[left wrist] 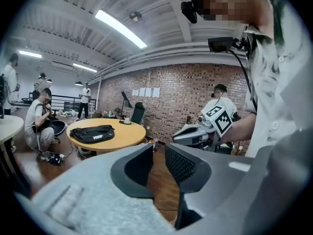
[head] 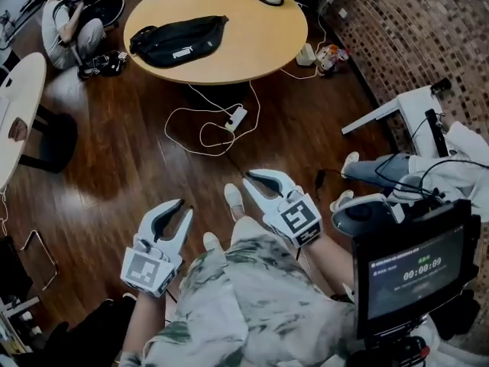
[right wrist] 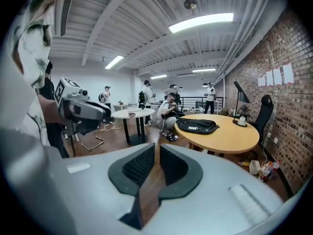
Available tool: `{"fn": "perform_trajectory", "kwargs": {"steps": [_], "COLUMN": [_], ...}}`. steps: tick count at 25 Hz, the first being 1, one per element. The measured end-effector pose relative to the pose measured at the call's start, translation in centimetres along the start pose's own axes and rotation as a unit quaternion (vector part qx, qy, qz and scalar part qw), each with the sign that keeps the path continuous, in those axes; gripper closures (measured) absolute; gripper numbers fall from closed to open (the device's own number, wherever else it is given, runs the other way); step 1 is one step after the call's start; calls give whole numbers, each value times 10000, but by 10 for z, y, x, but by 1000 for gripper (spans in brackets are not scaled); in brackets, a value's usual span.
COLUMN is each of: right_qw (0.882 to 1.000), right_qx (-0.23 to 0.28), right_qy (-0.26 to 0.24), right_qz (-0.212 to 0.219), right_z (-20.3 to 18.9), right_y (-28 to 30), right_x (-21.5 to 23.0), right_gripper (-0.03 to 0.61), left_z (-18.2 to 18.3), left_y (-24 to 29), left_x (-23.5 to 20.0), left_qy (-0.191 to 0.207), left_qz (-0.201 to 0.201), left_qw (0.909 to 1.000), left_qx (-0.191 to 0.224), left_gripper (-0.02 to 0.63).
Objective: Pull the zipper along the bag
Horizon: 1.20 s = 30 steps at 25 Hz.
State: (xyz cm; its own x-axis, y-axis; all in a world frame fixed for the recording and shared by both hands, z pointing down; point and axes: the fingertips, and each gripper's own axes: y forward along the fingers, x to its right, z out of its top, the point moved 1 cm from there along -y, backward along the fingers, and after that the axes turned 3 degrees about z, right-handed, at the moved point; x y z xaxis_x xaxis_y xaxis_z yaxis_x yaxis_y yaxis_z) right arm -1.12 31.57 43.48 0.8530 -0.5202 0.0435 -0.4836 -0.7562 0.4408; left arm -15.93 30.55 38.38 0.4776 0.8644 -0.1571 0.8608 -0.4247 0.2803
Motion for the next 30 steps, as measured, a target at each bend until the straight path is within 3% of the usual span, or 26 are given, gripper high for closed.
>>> {"fn": "perform_trajectory", "kwargs": {"steps": [4, 8, 17, 21, 30], "right_qw": [9999, 9997, 9985, 9983, 9963], "right_qx": [36, 247, 429, 473, 501], "right_qy": [139, 55, -271, -254, -529], "right_qz": [-2, -27, 204, 223, 460], "right_z": [-12, -2, 7, 0, 0], "right_y": [-32, -64, -130, -153, -144], "right_x": [-51, -69, -56, -44, -49], "right_gripper": [533, 531, 524, 525, 538], "left_z": [-29, -22, -5, 6, -18], "left_y": [-26, -39, -6, 12, 12], "left_x": [32, 48, 109, 139, 140], "left_qy": [-62, 69, -247, -133, -171], "left_qz": [-380, -422, -386, -478, -366], "left_qw": [9991, 9990, 9989, 9987, 9992], "left_qx": [-170, -121, 11, 89, 77], "left_gripper": [532, 532, 534, 534, 534]}}
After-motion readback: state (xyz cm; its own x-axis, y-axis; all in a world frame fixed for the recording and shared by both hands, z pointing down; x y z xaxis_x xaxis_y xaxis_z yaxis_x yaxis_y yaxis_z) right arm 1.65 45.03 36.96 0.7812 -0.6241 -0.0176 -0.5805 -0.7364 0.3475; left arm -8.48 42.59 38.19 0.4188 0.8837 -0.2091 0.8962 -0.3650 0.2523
